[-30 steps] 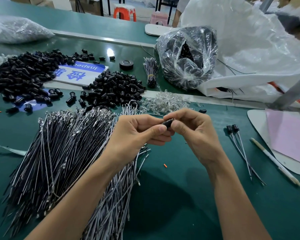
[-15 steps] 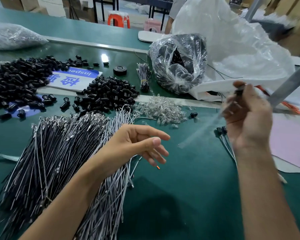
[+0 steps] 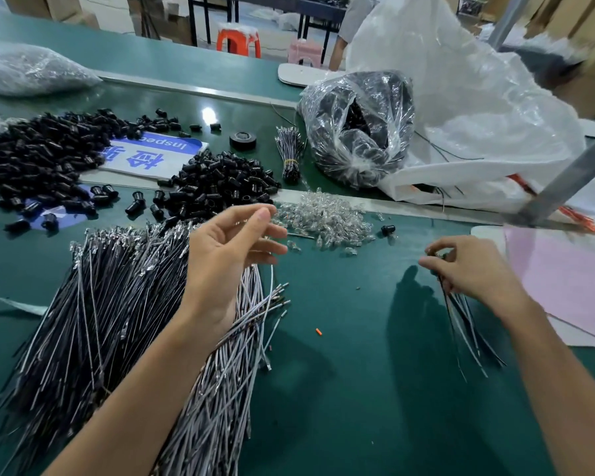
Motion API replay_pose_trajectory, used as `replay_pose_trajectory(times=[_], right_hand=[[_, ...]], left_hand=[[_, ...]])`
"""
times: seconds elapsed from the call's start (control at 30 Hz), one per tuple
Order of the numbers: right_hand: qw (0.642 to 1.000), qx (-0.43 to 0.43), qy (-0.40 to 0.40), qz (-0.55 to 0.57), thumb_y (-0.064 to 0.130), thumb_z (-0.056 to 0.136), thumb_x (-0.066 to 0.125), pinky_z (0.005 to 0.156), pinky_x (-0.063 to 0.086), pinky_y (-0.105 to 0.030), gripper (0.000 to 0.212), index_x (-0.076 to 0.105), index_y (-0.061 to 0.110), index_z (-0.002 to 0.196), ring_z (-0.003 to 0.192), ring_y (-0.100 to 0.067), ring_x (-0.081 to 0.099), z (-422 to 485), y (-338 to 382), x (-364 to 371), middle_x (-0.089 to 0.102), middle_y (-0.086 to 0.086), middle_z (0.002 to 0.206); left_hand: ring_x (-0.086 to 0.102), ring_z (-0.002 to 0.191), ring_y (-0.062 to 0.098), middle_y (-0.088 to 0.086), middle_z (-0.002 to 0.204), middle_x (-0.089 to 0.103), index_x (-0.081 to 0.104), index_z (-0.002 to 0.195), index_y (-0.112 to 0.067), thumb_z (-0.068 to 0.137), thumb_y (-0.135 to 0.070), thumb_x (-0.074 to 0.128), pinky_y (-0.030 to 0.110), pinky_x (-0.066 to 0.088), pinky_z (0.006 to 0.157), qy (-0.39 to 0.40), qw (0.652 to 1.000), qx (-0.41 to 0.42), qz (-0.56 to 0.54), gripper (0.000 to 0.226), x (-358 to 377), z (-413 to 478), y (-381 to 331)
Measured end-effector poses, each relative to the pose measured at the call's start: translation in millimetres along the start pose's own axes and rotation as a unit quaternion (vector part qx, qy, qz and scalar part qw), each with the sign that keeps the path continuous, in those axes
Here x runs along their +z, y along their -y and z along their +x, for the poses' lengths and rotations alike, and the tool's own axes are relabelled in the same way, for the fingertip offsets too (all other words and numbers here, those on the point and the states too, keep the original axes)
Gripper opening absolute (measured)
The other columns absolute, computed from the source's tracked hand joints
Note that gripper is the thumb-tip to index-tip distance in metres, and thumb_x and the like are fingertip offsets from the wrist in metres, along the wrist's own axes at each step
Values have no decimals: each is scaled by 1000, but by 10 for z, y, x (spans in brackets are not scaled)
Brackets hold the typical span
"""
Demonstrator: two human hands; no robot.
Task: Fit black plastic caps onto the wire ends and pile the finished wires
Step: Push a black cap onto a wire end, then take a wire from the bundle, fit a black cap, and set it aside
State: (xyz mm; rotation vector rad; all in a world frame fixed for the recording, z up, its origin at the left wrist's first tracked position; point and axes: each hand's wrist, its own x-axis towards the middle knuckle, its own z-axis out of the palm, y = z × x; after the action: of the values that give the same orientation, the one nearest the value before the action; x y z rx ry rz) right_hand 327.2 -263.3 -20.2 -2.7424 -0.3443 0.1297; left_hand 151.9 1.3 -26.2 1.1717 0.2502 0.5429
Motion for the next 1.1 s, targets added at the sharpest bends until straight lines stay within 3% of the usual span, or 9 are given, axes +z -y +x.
replay_pose_trajectory(times=[0.07, 0.13, 0.27, 0.37, 0.57, 0.77, 0.9, 1.0, 1.1], right_hand=[[994, 0, -45, -97, 35, 84, 75, 83, 49, -33, 36, 71, 13, 112, 89, -28, 68, -19, 84, 40, 72, -11, 85], [987, 4, -80, -137, 33, 86, 73, 89, 47, -38, 37, 69, 13, 117, 101, -34, 62, -68, 225, 68, 67, -16, 106], [985, -130, -109, -24, 17, 88, 68, 77, 47, -27, 13, 76, 14, 97, 80, -17, 65, -228, 673, 250, 72, -5, 93], [976, -189, -9, 110, 8, 89, 65, 63, 39, -3, 14, 78, 13, 93, 55, 10, 55, -364, 1088, 507, 67, 9, 75], [974, -161, 73, 138, 41, 92, 63, 65, 43, -23, 29, 73, 15, 83, 70, -10, 61, -411, 1499, 984, 66, 6, 71], [974, -111, 73, 181, 21, 83, 66, 54, 44, -19, 20, 71, 8, 69, 53, -3, 53, -373, 1529, 1053, 60, 7, 55], [942, -48, 99, 318, 16, 83, 63, 43, 36, -19, 29, 66, 12, 54, 43, -8, 44, -347, 1404, 1002, 61, 1, 53], [893, -40, 132, 428, 12, 89, 63, 41, 37, -18, 23, 66, 10, 66, 44, -9, 50, -337, 1358, 970, 67, -4, 62], [883, -51, 147, 442, 13, 90, 66, 40, 39, -19, 17, 67, 5, 76, 47, -10, 55, -375, 1373, 1003, 69, -5, 63]], left_hand=[[66, 60, 15, 4, 77, 74, 70, 94, -14, 90, -18, 62, 23, 55, 58, -61, 998, 18, -20, 9, -31, 25, -22], [65, 58, 15, 3, 77, 73, 69, 96, -13, 94, -15, 60, 23, 54, 56, -107, 994, 28, -25, 9, -48, 38, -30], [66, 58, 14, 2, 78, 74, 68, 102, -12, 96, -10, 58, 22, 53, 54, -159, 986, 40, -13, 11, -60, 50, -22], [65, 58, 14, 1, 79, 74, 66, 107, -11, 97, -9, 57, 22, 53, 54, -189, 981, 40, -7, 14, -86, 77, -13], [65, 58, 13, 0, 81, 74, 66, 104, -14, 97, -11, 57, 22, 52, 55, -207, 978, 39, 2, 12, -116, 88, -7], [65, 59, 12, -2, 79, 75, 67, 101, -14, 96, -10, 57, 21, 52, 55, -196, 980, 26, 21, 11, -117, 87, -29], [65, 60, 12, -2, 79, 75, 67, 99, -15, 96, -9, 59, 21, 52, 55, -182, 981, 22, 55, 11, -136, 95, -95], [66, 64, 12, 0, 86, 75, 67, 101, -16, 93, -11, 62, 20, 53, 56, -154, 979, 33, 131, 11, -226, 95, -231], [66, 66, 11, -4, 85, 74, 69, 93, -27, 88, -13, 70, 22, 53, 61, -136, 948, 54, 281, 14, -396, 71, -430]])
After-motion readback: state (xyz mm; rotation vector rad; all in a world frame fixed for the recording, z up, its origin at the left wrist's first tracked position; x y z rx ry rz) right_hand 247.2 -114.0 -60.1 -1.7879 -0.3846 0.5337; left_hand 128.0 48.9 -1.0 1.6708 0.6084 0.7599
